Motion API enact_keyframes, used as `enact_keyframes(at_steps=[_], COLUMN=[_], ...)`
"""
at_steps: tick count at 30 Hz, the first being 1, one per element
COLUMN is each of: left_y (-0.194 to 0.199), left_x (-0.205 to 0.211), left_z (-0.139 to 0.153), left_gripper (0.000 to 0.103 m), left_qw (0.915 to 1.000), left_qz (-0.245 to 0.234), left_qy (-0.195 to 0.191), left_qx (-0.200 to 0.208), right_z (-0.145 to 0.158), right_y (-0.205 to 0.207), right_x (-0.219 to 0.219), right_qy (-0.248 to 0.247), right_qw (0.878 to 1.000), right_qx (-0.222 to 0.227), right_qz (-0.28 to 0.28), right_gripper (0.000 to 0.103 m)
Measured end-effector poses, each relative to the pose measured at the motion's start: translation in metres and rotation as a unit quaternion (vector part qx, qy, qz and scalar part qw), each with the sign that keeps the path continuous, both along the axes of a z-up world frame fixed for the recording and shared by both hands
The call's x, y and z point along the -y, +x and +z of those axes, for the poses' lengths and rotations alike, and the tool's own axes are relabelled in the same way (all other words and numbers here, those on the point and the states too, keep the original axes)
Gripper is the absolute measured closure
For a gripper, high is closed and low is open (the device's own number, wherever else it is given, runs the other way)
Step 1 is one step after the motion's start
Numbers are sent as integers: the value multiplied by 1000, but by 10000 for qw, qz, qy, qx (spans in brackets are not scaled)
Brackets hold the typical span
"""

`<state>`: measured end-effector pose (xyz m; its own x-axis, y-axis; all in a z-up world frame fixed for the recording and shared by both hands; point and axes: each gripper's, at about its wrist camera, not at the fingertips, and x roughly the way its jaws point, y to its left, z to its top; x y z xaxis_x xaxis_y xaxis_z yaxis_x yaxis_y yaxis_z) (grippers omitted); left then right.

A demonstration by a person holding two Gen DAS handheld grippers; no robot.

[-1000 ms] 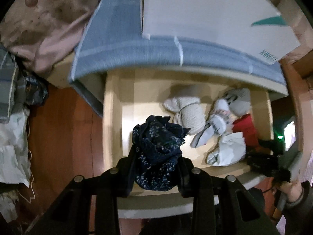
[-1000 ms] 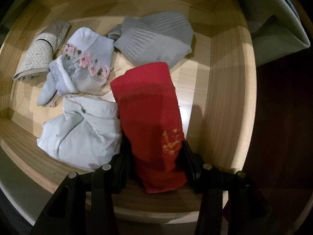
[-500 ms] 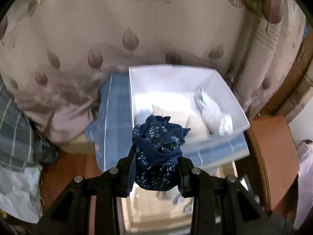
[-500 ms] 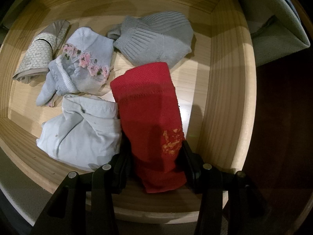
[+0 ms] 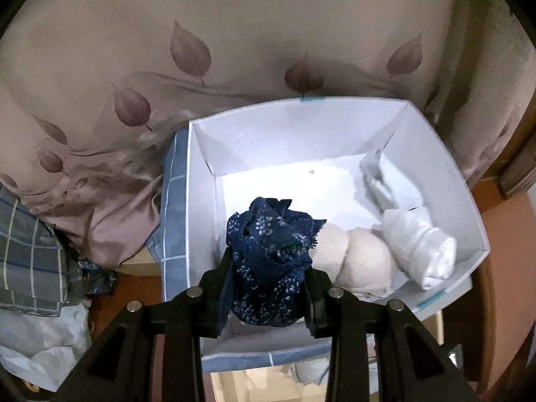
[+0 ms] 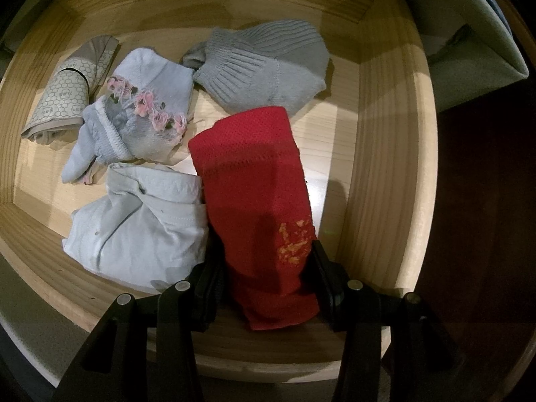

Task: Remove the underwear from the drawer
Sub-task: 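Lift the navy floral underwear with the left gripper and carry it over the box, then open the left gripper to drop the navy floral underwear into the box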

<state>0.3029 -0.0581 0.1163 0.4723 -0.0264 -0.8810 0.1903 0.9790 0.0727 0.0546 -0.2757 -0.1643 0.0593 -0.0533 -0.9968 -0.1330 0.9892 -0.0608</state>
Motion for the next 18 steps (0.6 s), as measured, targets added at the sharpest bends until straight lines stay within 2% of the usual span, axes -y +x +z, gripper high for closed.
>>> enact_keyframes(at_steps=[4, 7, 10, 15, 18], left_y=[8, 8, 7, -1, -12], left_x=[-2, -1, -1, -3, -3], left_z=[-16, -24, -29, -27, -15], left_gripper=[66, 62, 53, 49, 49], left_qw=[9998, 9995, 9990, 9991, 9996], left_qz=[67, 91, 105, 9, -114], left_qy=[-28, 98, 151, 84, 105], left_qx=[-197, -298, -410, -417, -215], right_z=[0, 0, 0, 1, 1], right_y=[0, 0, 0, 1, 1], right_x=[0, 0, 1, 2, 2], right_qy=[-1, 1, -4, -7, -6], right_qw=[10000, 10000, 10000, 10000, 10000], right_qx=[2, 4, -2, -5, -2], right_qz=[-3, -7, -1, -1, -6], right_gripper=[57, 57, 57, 57, 57])
